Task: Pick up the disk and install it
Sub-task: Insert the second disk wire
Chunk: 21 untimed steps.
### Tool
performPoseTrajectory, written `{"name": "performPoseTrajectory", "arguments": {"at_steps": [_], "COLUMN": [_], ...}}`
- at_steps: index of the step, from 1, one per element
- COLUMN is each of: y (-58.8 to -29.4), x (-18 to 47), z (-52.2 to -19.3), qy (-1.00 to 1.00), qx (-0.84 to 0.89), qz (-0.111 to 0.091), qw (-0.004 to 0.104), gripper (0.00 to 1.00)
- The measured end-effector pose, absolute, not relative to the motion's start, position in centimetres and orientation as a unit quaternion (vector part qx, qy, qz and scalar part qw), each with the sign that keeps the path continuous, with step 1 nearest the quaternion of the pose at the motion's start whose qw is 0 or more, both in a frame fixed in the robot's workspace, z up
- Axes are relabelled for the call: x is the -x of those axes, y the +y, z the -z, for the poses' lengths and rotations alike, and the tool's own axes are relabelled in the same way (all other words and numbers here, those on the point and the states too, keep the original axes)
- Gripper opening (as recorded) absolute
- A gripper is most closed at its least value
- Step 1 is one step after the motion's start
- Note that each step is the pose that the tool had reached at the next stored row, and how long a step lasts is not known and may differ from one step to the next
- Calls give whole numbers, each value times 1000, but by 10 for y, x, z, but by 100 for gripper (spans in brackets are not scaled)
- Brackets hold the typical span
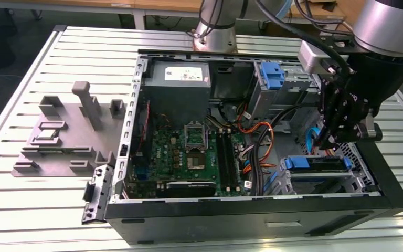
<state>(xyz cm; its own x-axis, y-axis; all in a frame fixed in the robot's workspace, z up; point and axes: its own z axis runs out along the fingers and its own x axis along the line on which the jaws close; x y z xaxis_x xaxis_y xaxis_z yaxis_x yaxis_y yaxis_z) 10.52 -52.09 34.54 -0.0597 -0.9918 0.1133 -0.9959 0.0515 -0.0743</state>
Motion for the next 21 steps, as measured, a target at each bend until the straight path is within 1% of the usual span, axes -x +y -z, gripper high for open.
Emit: {"name": "performPoseTrajectory", "arguments": {"at_steps": [4,6,7,16,21], "y": [-521,-521,-521,-526,-531], "x": [-105,-105,-105,-102,-99], "z": [-345,-345,-345,-345,-344], "qy": [-725,-725,-725,-722,-719], "qx": [-685,-685,-685,-689,-692], "qz": [-66,-66,-66,-67,-70], "qw": [16,16,16,15,11], "gripper": [20,19,16,16,16]}}
